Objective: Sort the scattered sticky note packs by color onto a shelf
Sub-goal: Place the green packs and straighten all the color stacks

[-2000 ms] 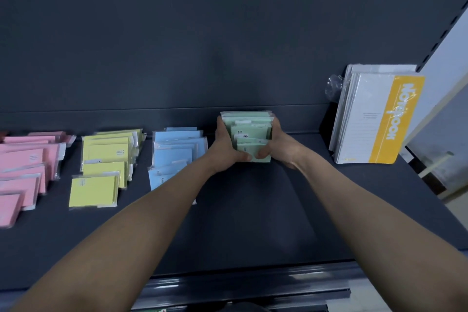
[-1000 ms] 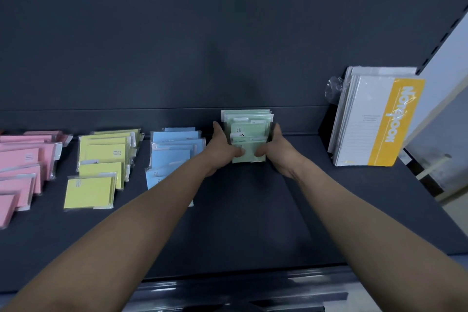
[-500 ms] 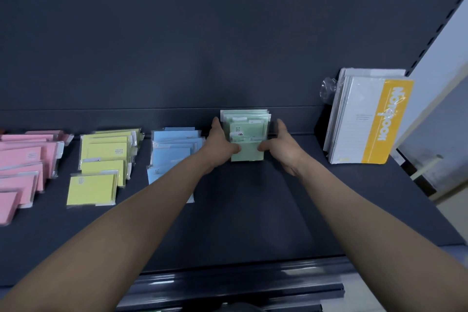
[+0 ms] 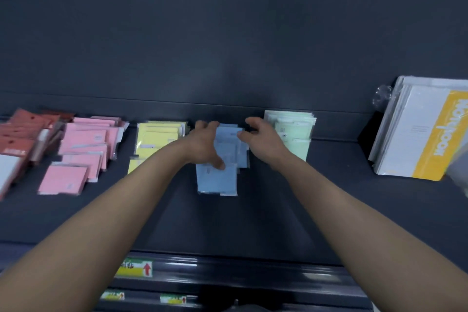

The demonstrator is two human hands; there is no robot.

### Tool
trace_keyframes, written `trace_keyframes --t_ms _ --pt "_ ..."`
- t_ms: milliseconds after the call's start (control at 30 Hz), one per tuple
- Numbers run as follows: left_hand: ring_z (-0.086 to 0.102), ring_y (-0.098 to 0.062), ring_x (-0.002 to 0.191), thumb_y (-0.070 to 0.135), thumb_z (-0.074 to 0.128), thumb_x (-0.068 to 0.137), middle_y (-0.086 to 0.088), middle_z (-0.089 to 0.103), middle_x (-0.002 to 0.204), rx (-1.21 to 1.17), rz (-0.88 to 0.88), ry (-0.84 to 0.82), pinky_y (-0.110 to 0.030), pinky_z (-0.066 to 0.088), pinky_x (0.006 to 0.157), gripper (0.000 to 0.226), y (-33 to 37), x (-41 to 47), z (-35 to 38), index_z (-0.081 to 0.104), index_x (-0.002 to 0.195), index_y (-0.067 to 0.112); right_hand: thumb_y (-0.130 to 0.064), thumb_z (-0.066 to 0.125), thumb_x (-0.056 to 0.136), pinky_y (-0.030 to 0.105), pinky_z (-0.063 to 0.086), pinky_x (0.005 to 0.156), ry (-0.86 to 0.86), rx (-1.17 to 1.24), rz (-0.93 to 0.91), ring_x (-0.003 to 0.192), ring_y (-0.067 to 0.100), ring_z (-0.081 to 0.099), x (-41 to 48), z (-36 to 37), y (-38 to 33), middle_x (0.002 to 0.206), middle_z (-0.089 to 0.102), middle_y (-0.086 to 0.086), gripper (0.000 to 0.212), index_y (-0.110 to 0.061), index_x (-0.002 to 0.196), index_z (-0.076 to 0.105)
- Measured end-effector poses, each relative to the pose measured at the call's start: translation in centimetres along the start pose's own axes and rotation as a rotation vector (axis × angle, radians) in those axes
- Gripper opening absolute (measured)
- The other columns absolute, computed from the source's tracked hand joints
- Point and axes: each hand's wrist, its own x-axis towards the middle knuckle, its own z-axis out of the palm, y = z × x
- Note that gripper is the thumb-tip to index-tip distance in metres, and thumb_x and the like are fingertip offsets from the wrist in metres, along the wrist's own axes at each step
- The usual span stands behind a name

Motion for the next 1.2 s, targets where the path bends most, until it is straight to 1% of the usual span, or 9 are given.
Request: trace_keyframes --t_ms 133,233,333,500,667,800,933,1067,1200 --pt "0.022 -0.028 0.14 0.023 0.083 0.066 -0.008 0.002 0.155 -0.028 -0.046 -0.084 -0.04 0.029 0.111 0.126 -2.4 -0.1 1.6 -0.014 0.148 0.02 -0.034 0.058 0.094 0.028 0.041 0.087 -0.067 0.123 0.224 0.12 0.021 0.049 1.3 2.0 0.7 0.145 0.041 0.006 0.071 -0.011 0.15 0.021" --pt "0.034 -0.027 0.133 0.02 0.086 0.061 -0.007 0.021 0.149 -0.207 -0.058 -0.079 -0.039 0.036 0.107 0.134 -3.5 0.4 1.9 -0.017 0.146 0.022 -0.034 0.059 0.093 0.031 0.043 0.082 -0.063 0.213 0.297 0.107 0.019 0.049 2.1 2.8 0.7 0.138 0.043 0.004 0.076 -0.009 0.15 0.016" --pt "0.038 -0.022 0.13 0.017 0.087 0.06 -0.003 0.034 0.142 -0.329 -0.045 -0.085 -0.036 0.037 0.106 0.137 -4.1 1.0 1.5 -0.019 0.146 0.021 -0.03 0.063 0.091 0.037 0.049 0.084 -0.027 0.247 0.321 0.1 0.02 0.053 3.1 3.4 0.6 0.117 0.047 0.004 0.07 -0.006 0.144 0.025" --pt "0.04 -0.013 0.119 0.017 0.084 0.066 0.006 0.04 0.136 -0.395 -0.043 -0.197 -0.024 0.033 0.099 0.136 -4.5 2.2 0.9 -0.028 0.143 0.022 -0.021 0.07 0.084 0.049 0.054 0.087 0.005 0.371 0.392 0.101 0.033 0.063 4.6 3.6 0.5 0.118 0.059 0.016 0.057 0.0 0.128 0.041" --pt "0.037 -0.017 0.13 0.019 0.087 0.061 0.005 0.036 0.142 -0.428 -0.018 -0.205 -0.029 0.033 0.106 0.142 -5.1 3.6 0.9 -0.029 0.142 0.026 -0.014 0.072 0.078 0.05 0.055 0.086 0.03 0.444 0.453 0.091 0.035 0.067 5.5 3.6 0.3 0.104 0.068 0.021 0.039 0.003 0.111 0.062" --pt "0.034 -0.019 0.134 0.029 0.092 0.04 0.004 0.026 0.148 -0.489 -0.008 -0.148 -0.043 0.035 0.109 0.158 -5.5 3.9 1.1 -0.03 0.14 0.033 -0.013 0.071 0.08 0.048 0.056 0.083 0.009 0.511 0.443 0.094 0.034 0.068 5.8 3.8 0.2 0.107 0.069 0.019 0.036 0.0 0.113 0.063" --pt "0.002 -0.02 0.144 0.024 0.092 0.048 0.003 -0.002 0.157 -0.559 -0.017 -0.021 -0.046 0.018 0.117 0.156 -5.5 3.8 1.1 -0.036 0.137 0.03 -0.005 0.06 0.089 0.041 0.058 0.071 0.006 0.638 0.339 0.089 0.031 0.067 5.1 4.2 0.3 0.106 0.067 0.017 0.03 -0.003 0.119 0.056" --pt "0.003 -0.004 0.134 0.01 0.085 0.063 0.005 0.0 0.155 -0.611 0.057 0.041 -0.031 0.013 0.112 0.141 -5.4 3.2 1.3 -0.032 0.141 0.023 0.002 0.053 0.089 0.037 0.055 0.07 0.004 0.703 0.257 0.078 0.023 0.064 3.6 4.0 0.0 0.091 0.065 0.009 0.017 -0.012 0.098 0.055" --pt "0.002 -0.002 0.133 0.01 0.086 0.062 0.008 0.003 0.152 -0.612 0.148 0.11 -0.019 0.008 0.106 0.14 -5.9 2.8 2.0 -0.027 0.143 0.024 -0.013 0.059 0.09 0.035 0.055 0.072 -0.008 0.765 0.226 0.082 0.021 0.065 2.2 4.1 0.0 0.096 0.065 0.006 0.014 -0.016 0.104 0.054"
